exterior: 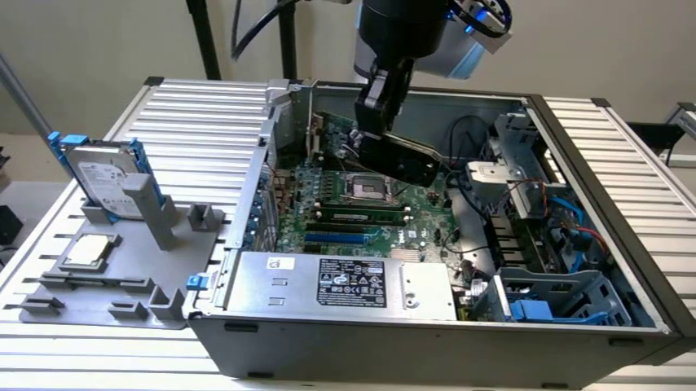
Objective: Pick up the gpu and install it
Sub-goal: 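Insert the gpu into the slot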
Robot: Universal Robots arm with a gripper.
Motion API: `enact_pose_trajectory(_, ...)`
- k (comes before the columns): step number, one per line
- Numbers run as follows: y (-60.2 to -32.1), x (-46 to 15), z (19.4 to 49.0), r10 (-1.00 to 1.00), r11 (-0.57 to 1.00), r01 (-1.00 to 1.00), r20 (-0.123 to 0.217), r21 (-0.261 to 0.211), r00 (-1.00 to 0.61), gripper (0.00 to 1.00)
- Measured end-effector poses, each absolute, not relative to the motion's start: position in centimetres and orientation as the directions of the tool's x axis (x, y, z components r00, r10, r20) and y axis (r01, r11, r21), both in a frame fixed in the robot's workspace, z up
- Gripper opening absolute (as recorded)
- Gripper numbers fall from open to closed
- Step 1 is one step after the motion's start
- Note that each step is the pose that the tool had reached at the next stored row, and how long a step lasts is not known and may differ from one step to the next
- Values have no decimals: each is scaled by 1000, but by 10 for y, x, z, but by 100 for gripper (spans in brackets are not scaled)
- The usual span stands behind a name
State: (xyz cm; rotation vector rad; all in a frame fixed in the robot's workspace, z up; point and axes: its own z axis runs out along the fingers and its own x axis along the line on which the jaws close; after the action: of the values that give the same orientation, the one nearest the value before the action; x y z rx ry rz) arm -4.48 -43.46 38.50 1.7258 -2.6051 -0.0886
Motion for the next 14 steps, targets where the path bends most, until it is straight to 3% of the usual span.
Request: enact_pose_trajectory(14,-435,-45,377,-989,145,-988,-19,56,-147,27)
